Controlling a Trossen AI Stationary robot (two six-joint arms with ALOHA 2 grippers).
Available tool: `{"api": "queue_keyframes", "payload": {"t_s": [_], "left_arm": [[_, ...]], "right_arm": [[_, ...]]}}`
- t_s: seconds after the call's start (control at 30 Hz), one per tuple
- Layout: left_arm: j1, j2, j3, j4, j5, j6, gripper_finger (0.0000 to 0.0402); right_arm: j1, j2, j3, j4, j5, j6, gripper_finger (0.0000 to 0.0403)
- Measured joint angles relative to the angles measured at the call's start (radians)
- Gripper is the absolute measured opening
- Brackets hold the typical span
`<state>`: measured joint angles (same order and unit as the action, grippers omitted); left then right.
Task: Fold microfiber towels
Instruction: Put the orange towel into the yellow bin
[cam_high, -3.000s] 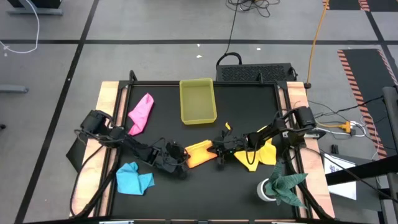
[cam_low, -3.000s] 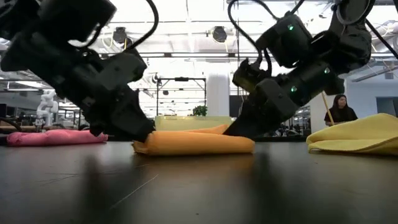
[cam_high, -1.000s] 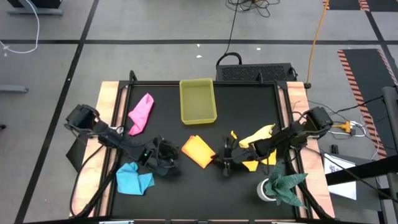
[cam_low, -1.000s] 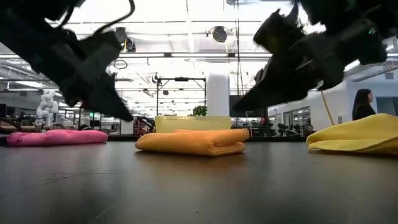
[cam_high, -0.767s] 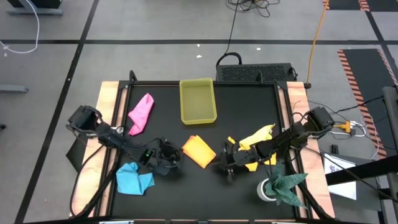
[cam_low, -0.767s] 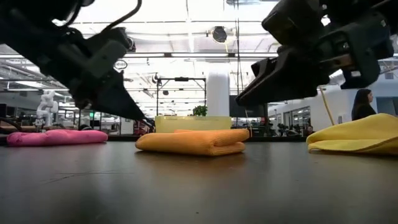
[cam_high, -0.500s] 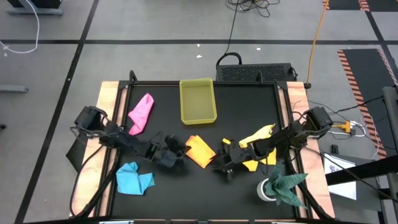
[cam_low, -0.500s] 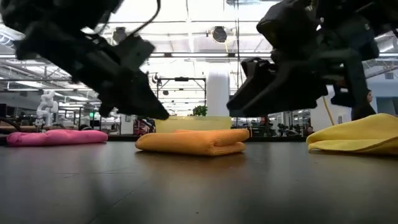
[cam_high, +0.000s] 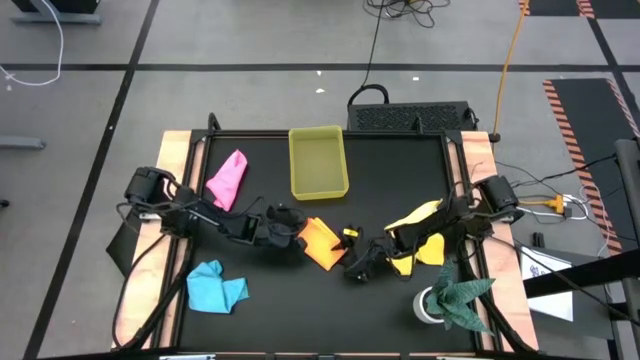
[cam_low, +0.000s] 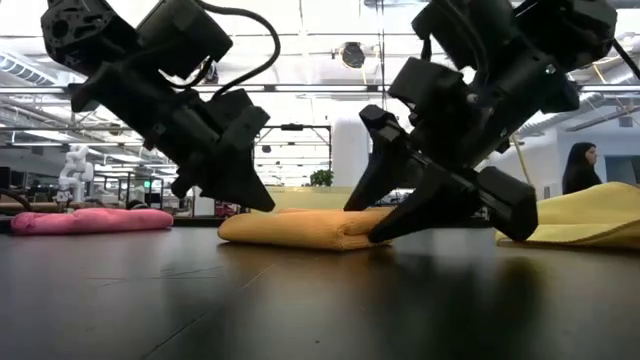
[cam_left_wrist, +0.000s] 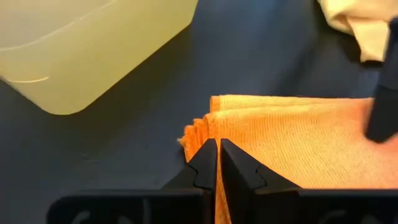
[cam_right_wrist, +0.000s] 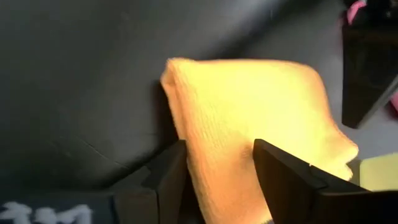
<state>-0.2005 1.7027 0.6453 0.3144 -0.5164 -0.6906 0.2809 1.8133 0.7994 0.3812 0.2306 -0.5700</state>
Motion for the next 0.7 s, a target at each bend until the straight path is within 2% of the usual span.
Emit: {"api": "queue_keyframes", "payload": {"t_s": [0.2,0.37,0.5,0.63,0.7], "left_arm": [[-0.006,0.0,0.0,0.026,-0.012,0.051,0.0021],[-0.036,0.0,0.0,0.176,0.029,0.111,0.0021],[-0.071,0.0,0.0,0.292,0.084,0.251,0.0021],[-0.132,0.0,0.0,0.346,0.135,0.444,0.0021],[-0.173,0.0,0.0,0.348,0.134,0.536,0.0021]], "right_arm": [[-0.035,0.004,0.0,-0.019,-0.076,0.008,0.012],[-0.04,0.004,0.0,-0.018,-0.078,0.06,0.0056],[-0.035,0.004,0.0,-0.013,-0.078,0.14,0.0011],[-0.035,-0.004,0.0,-0.023,-0.086,0.278,0.0011],[-0.041,-0.021,0.0,-0.033,-0.135,0.348,0.0013]]}}
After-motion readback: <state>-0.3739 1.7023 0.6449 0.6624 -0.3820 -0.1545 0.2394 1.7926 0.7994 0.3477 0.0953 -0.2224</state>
